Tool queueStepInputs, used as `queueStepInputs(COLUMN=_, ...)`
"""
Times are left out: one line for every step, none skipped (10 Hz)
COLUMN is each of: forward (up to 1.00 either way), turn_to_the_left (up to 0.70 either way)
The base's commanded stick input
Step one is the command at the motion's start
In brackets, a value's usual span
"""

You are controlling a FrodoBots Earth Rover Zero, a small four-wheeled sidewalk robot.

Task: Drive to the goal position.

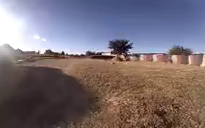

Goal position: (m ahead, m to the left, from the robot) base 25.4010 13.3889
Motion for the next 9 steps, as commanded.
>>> queueStepInputs(forward=0.5, turn_to_the_left=0.0)
queueStepInputs(forward=0.5, turn_to_the_left=0.0)
queueStepInputs(forward=0.5, turn_to_the_left=0.0)
queueStepInputs(forward=0.5, turn_to_the_left=0.0)
queueStepInputs(forward=0.5, turn_to_the_left=0.29)
queueStepInputs(forward=0.5, turn_to_the_left=0.37)
queueStepInputs(forward=0.5, turn_to_the_left=0.01)
queueStepInputs(forward=0.5, turn_to_the_left=0.0)
queueStepInputs(forward=0.5, turn_to_the_left=0.0)
